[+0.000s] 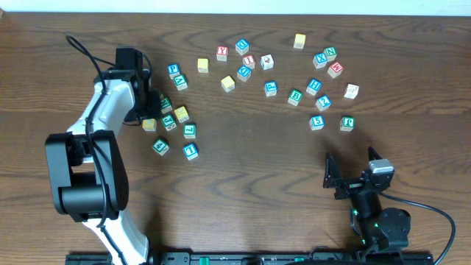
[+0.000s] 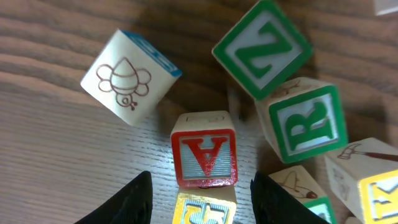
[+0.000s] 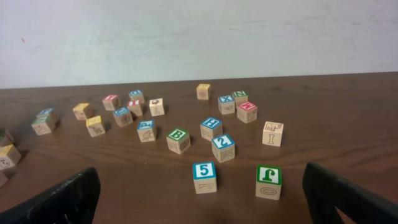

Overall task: Spell out AI2
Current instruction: 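Lower the left gripper and center it around the red A block, then close the left gripper on the red A block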

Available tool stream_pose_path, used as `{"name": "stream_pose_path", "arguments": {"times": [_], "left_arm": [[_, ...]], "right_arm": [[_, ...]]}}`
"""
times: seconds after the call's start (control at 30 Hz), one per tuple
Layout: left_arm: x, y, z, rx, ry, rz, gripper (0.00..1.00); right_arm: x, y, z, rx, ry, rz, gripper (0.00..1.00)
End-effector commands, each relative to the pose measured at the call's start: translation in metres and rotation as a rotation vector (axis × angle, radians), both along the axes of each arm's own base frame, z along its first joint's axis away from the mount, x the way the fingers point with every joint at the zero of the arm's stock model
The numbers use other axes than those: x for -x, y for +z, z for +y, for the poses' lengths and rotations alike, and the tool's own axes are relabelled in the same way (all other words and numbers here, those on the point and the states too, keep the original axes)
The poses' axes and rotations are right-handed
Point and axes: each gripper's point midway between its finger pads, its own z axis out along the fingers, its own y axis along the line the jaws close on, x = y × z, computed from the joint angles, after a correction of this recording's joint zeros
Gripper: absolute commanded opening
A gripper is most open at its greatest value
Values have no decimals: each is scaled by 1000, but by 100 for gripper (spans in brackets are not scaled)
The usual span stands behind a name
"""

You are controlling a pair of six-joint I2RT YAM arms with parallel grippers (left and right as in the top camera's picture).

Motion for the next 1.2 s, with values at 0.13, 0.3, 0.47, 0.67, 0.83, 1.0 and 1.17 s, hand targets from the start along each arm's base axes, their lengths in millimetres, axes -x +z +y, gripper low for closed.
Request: {"name": "stream_pose_path", "arguments": {"times": [0.13,0.3,0.47,0.67,0.83,1.0,1.17], "left_arm": [[-4,-6,3,-2,47,-16,50],[-10,-7,4,-1,67,-37,50],[-8,-22,4,0,67,-9,50],[-6,-32,4,0,70,13,44],[-7,-32,4,0,70,10,42],[-8,-31,4,0,70,7,39],[-10,-29,4,0,70,0,38]], "right_arm": [[0,0,-1,10,0,-2,99],[0,0,-1,10,0,-2,99],[0,0,-1,10,0,-2,99],[0,0,-1,10,0,-2,99],[0,0,-1,10,0,-2,99],[0,0,-1,10,0,-2,99],[0,0,-1,10,0,-2,99]]}}
